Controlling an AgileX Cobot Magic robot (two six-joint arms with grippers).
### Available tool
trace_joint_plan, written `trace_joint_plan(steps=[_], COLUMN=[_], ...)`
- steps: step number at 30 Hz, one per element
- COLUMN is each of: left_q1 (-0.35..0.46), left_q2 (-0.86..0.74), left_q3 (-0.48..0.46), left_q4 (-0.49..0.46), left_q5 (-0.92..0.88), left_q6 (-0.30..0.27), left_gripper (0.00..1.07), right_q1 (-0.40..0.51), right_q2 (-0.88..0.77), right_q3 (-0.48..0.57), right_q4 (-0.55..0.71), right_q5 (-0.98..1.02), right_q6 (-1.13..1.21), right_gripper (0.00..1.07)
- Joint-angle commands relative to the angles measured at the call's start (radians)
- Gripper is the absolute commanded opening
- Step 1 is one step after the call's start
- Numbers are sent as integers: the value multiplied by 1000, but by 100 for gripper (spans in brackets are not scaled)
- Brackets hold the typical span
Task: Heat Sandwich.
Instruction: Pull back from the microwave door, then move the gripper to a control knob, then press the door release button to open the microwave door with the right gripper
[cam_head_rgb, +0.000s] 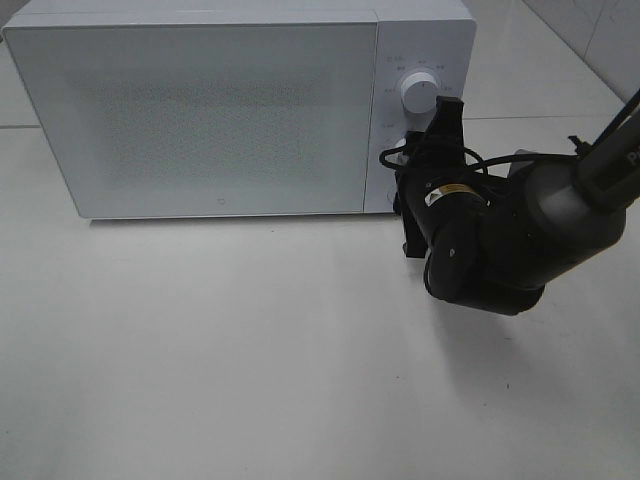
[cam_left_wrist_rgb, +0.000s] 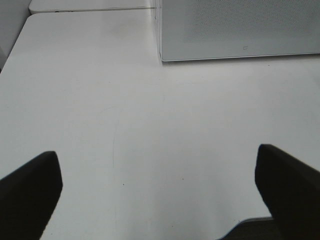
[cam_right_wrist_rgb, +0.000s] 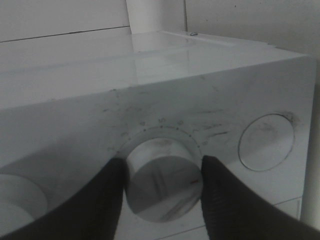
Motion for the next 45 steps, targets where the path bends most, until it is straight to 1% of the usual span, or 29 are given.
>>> trace_joint_plan(steps=[1, 2, 5, 6, 7, 9, 14, 18, 19, 23, 25, 28, 29, 32, 33, 34, 36, 37, 38, 40, 41, 43, 45], left_q1=[-1, -1, -1, -1, -1, -1, -1, -1, -1, -1, -1, -1, -1, -1, -1, -1, -1, -1, -1, -1, -1, -1, -1], left_q2=[-22, -22, -22, -22, -22, -22, -22, -22, -22, -22, -22, -22, -22, -22, -22, -22, -22, -22, -22, -22, -22, -22, -22], left_q3=[0, 0, 0, 0, 0, 0, 0, 0, 0, 0, 0, 0, 0, 0, 0, 0, 0, 0, 0, 0, 0, 0, 0], left_q4=[-6, -6, -6, -6, -6, -6, -6, -6, -6, -6, -6, -6, -6, -6, -6, -6, -6, -6, -6, -6, -6, -6, -6], left_q5=[-9, -9, -9, -9, -9, -9, -9, -9, -9, -9, -9, -9, -9, -9, -9, -9, -9, -9, -9, -9, -9, -9, -9], left_q6=[1, 1, 2, 2, 1, 1, 1, 1, 1, 1, 1, 1, 1, 1, 1, 1, 1, 1, 1, 1, 1, 1, 1], left_gripper=[98, 98, 98, 98, 98, 98, 98, 98, 98, 98, 98, 98, 98, 98, 98, 98, 98, 98, 98, 98, 98, 98, 98], right_q1=[-5, -5, -2, -2, -2, -2, -2, -2, -2, -2, -2, -2, -2, -4, -4, -4, -4, -4, -4, -4, -4, -5, -23], right_q2=[-16, -22, -32, -32, -34, -41, -64, -126, -126, -191, -206, -265, -265, -314, -351, -351, -384, -415, -415, -452, -487, -501, -546], right_q3=[-19, -16, -15, -15, -15, -15, 4, 81, 81, 147, 160, 204, 204, 223, 229, 229, 229, 228, 228, 228, 228, 228, 228], right_q4=[-6, -6, -8, -8, -11, -17, -28, -44, -44, -104, -120, -157, -157, -177, -182, -182, -190, -198, -198, -201, -201, -201, -205], right_q5=[-121, -120, -105, -105, -91, -48, -5, 63, 63, 120, 141, 221, 221, 293, 359, 359, 428, 490, 490, 559, 623, 646, 743], right_q6=[-26, -38, -71, -71, -76, -88, -103, -155, -155, -180, -190, -271, -271, -374, -458, -458, -562, -673, -673, -792, -908, -954, -1106], right_gripper=[47, 53, 61, 61, 66, 68, 69, 69, 69, 69, 69, 69, 69, 69, 69, 69, 69, 69, 69, 69, 69, 69, 69])
